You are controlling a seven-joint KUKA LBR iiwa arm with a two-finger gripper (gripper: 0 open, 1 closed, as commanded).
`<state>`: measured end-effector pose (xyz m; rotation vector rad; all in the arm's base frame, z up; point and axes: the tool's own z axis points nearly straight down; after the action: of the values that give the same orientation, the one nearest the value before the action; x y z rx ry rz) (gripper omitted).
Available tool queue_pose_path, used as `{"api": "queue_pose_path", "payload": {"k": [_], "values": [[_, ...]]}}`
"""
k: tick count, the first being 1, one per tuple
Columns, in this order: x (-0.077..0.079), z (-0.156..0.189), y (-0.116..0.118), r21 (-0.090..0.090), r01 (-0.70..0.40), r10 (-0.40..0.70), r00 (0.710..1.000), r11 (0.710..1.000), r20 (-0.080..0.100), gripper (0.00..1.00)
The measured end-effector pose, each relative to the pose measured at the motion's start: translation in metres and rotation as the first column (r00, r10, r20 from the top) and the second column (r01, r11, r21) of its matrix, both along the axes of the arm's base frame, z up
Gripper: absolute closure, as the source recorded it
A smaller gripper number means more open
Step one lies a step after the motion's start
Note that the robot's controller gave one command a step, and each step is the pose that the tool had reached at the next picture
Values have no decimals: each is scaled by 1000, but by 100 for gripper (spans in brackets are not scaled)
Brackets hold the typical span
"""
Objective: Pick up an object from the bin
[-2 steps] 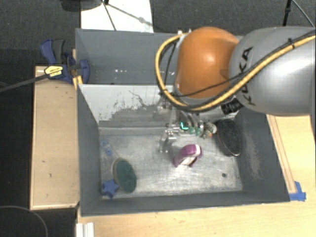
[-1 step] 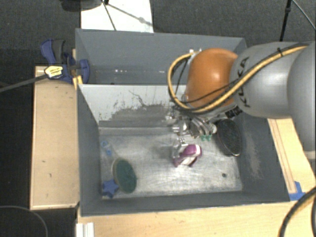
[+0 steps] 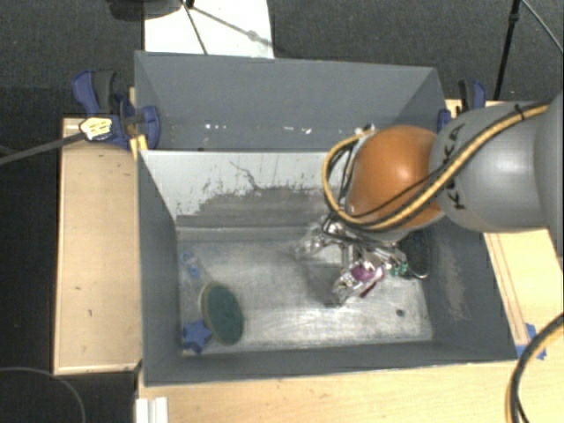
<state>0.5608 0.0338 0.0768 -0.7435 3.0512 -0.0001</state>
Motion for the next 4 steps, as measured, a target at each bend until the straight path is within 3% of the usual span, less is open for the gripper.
{"api": "queue_pose_path", "payload": {"k": [1, 2, 3, 4], "values": [[30, -1, -58, 0, -14, 14, 1000, 1000, 3, 0], [24, -3, -101, 10, -16, 16, 1000, 1000, 5, 0], [23, 10, -161, 1, 148, -148, 989, 989, -10, 0], [30, 29, -187, -1, -72, 72, 997, 997, 3, 0]]}}
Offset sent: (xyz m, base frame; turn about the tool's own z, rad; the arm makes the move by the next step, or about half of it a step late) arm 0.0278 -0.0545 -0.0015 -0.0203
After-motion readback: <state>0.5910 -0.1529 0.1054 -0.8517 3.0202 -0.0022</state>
